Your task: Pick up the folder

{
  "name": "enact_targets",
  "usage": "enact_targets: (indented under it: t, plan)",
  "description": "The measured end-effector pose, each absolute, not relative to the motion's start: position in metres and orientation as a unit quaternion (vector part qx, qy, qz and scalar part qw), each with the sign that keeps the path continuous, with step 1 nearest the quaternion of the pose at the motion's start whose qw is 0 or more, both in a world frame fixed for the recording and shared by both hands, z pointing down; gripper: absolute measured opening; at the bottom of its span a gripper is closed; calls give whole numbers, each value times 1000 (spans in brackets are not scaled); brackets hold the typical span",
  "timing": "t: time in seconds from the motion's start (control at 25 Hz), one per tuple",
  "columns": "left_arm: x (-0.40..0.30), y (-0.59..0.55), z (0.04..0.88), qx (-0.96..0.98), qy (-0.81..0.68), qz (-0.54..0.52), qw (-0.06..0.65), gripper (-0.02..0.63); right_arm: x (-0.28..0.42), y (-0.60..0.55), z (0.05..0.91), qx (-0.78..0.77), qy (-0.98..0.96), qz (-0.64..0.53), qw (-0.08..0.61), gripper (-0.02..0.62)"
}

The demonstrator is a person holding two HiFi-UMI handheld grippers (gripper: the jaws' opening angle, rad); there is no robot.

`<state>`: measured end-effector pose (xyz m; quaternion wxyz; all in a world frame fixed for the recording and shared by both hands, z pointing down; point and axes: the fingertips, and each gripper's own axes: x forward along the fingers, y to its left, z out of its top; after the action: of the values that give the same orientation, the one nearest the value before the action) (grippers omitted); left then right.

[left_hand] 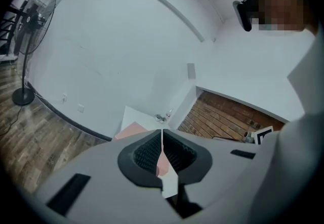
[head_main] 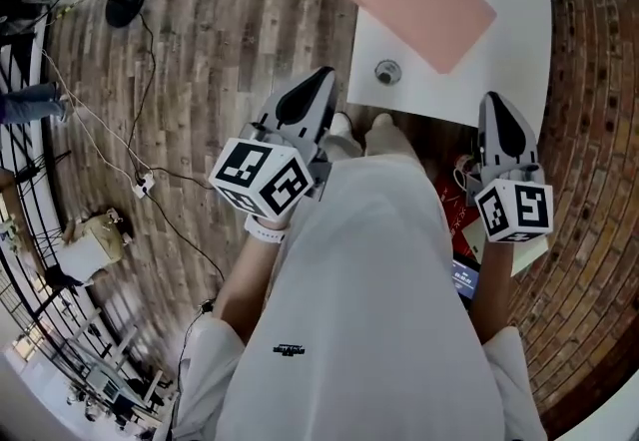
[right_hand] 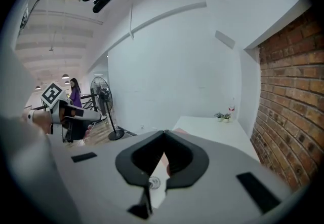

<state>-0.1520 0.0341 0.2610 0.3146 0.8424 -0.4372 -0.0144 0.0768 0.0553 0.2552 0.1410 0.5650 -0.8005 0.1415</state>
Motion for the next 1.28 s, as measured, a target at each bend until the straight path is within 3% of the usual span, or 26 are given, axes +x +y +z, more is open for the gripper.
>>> enact_targets:
  t: [0.36,0.48,0.64,0.68,0.76,0.96,1.28]
  plan:
    - [-119,6,263,848,-429,4,311,28,109,35,262,571,-794,162,133,10]
    - [-103,-7,266,856,-419,22,301,29,118,22,269,569,-793,175,128,89]
    - [-88,-20,271,859,-410,36,307,29,126,8,280,563,-793,194,131,100]
    - [-86,-24,274,859,-409,40,306,37,128,4,284,561,-793,197,132,117]
    - [-80,-32,281,859,-407,50,305,120,131,-3,292,557,-794,204,132,137]
    - [-75,-54,296,854,-416,68,304,146,134,-16,310,544,-796,231,130,151]
    - [-65,-92,327,846,-420,95,314,202,140,-43,339,538,-791,260,135,260]
